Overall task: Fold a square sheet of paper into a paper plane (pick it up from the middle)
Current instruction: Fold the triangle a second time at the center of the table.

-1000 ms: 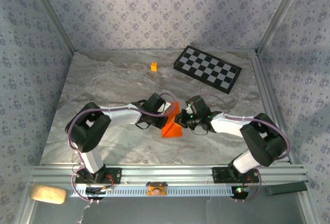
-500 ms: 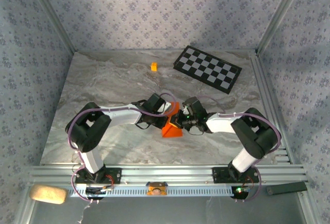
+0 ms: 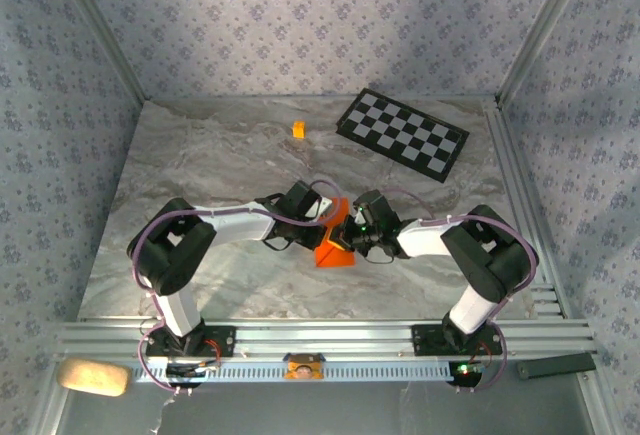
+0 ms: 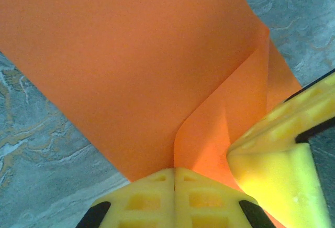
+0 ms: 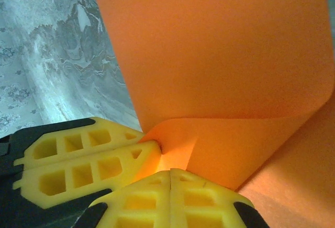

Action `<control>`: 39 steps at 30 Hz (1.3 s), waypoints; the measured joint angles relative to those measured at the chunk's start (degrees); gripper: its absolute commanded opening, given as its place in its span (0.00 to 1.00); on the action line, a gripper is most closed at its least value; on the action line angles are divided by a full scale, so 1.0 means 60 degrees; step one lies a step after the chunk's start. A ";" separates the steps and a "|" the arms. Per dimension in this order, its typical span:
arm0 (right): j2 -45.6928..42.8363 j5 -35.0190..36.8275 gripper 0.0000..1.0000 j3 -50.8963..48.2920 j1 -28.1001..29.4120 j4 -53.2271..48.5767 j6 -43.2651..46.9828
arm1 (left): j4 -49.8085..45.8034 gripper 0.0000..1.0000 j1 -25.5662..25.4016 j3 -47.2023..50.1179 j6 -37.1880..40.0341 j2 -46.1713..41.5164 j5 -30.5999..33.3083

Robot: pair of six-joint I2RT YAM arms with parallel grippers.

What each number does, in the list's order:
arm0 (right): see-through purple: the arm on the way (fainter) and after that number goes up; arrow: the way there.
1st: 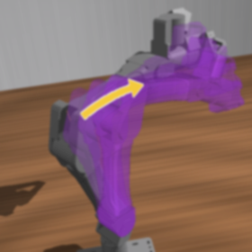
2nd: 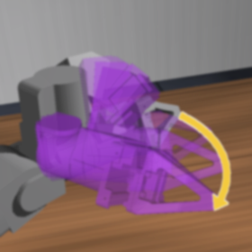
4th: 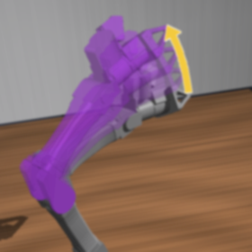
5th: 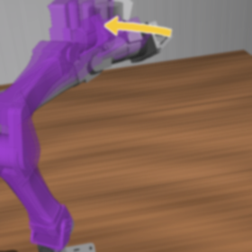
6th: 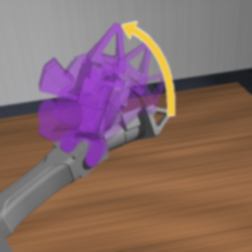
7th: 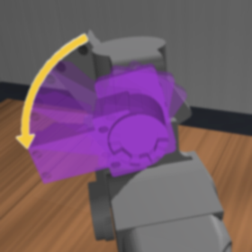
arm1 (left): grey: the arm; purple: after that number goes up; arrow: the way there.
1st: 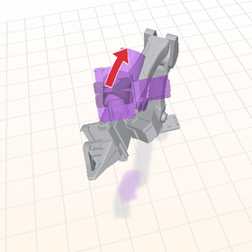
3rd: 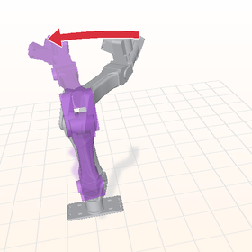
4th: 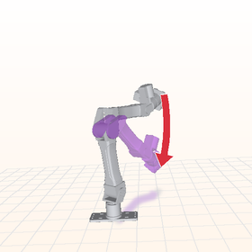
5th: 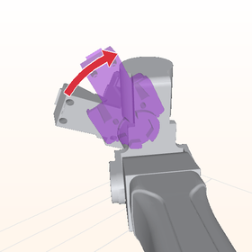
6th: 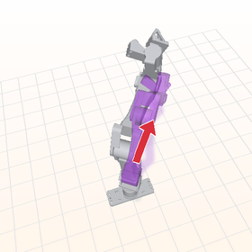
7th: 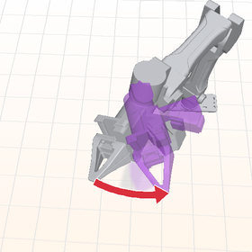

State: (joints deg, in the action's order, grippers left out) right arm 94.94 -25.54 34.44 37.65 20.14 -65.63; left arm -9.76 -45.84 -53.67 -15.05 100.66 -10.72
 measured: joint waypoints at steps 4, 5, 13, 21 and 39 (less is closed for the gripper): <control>0.0189 -0.0036 0.00 -0.0208 -0.0022 0.0284 -0.0036 | 0.0018 0.03 0.0000 0.0000 0.0000 0.0004 -0.0004; 0.0197 -0.0040 0.00 -0.0215 -0.0025 0.0331 -0.0047 | 0.0018 0.03 0.0000 0.0000 0.0000 0.0004 -0.0004; -0.0025 -0.0036 0.00 -0.0204 -0.0135 -0.0018 0.0018 | 0.0025 0.03 0.0000 0.0000 0.0000 0.0004 0.0000; -0.0317 -0.0186 0.00 0.0058 -0.0918 -0.0310 0.0357 | 0.0022 0.03 0.0000 0.0000 0.0004 0.0004 0.0004; -0.0153 -0.0262 0.02 0.0022 -0.1330 -0.0831 0.0754 | 0.0055 0.03 0.0000 0.0000 0.0036 0.0025 0.0004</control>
State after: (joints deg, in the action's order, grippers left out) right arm 94.02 -27.11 34.57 29.67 15.16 -61.10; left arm -9.43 -45.84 -53.67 -14.83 100.82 -10.70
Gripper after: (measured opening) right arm 0.051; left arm 0.041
